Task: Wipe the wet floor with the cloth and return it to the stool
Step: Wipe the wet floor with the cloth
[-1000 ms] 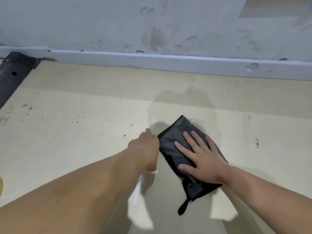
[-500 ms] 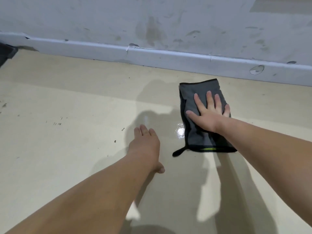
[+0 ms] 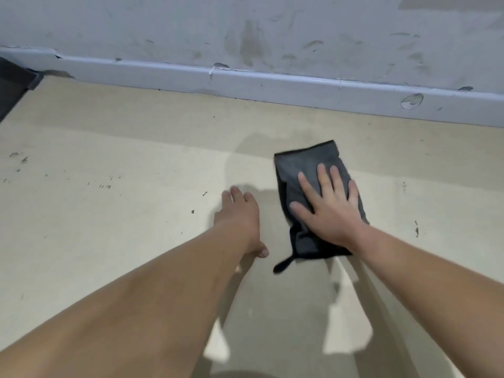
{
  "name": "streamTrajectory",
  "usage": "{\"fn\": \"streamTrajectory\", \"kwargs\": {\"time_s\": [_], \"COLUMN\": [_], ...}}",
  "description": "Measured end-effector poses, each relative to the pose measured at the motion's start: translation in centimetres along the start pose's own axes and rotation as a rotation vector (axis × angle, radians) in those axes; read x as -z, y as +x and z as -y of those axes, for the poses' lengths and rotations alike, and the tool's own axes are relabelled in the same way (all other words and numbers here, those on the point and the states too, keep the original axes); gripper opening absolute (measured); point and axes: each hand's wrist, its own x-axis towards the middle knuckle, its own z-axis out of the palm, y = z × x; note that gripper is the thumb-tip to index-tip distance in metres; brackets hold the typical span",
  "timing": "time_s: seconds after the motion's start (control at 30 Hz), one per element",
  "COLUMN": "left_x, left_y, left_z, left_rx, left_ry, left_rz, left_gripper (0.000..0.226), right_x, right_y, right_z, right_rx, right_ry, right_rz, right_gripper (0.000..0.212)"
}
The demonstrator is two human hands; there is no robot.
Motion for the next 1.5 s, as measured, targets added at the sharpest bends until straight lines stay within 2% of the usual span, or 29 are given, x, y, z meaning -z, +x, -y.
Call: {"fn": "streamTrajectory", "kwargs": {"time_s": [0.17,0.27,0.4,0.43,0.5,0.6,0.7,0.77,0.83,0.93,1.03,1.1,1.23,1.37,1.5], "left_x": [-0.1,0.8,1.5,1.3,0.5,-0.7,-0.8,-0.6,-0.5,-0.9,-1.0,-0.7,-0.2,1.6,2.8], "left_y": [-0.3,-0.7,-1.5,-1.9,-2.7,-3.5,-3.9,-4.1,-4.2,-4.1,-4.2,-4.1,-2.5,-0.3,1.9], "left_z": [0.1,-2.4,-8.1,-9.6,-11.9,-13.3,-12.5,-11.4,-10.4,-10.4,-11.6,-12.8,-14.0,-14.7,-16.4], "left_rx": [0.06,0.065,-0.22,-0.294,-0.393,-0.457,-0.449,-0.417,-0.393,-0.378,-0.347,-0.349,-0.294,-0.19,-0.106], "left_ry": [0.0,0.086,0.031,0.019,0.02,0.056,0.132,0.157,0.206,0.239,0.237,0.259,0.187,0.163,0.21], "left_rz": [-0.005,-0.053,-0.122,-0.132,-0.123,-0.099,-0.091,-0.068,-0.055,-0.021,-0.01,-0.057,-0.135,-0.114,-0.003], "left_gripper": [0.145,0.121,0.067,0.058,0.055,0.059,0.08,0.089,0.092,0.087,0.067,0.063,0.092,0.146,0.159], "right_x": [-2.8,-2.7,-1.0,-0.4,0.3,-0.3,-1.5,-2.9,-4.7,-6.6,-6.3,-5.2,-2.0,1.5,4.0], "right_y": [-8.5,-11.5,-12.5,-12.6,-12.7,-12.9,-13.2,-14.5,-17.2,-20.5,-20.5,-19.3,-14.5,-8.7,-3.2], "right_z": [-0.3,-3.6,-10.4,-12.1,-14.5,-14.3,-11.1,-8.6,-5.7,-3.4,-4.7,-6.3,-10.5,-14.4,-17.0], "right_rx": [0.012,-0.052,-0.31,-0.396,-0.532,-0.64,-0.663,-0.549,-0.327,-0.059,-0.001,-0.004,-0.089,-0.168,-0.265], "right_ry": [-0.029,0.016,0.131,0.159,0.199,0.208,0.207,0.156,0.09,0.074,0.093,0.053,0.04,0.038,0.078], "right_rz": [0.04,0.029,0.032,0.036,0.044,0.031,0.004,0.002,-0.025,0.017,0.036,0.03,0.09,0.12,0.113], "right_gripper": [0.07,0.068,0.071,0.073,0.075,0.073,0.071,0.07,0.069,0.066,0.067,0.069,0.07,0.075,0.077]}}
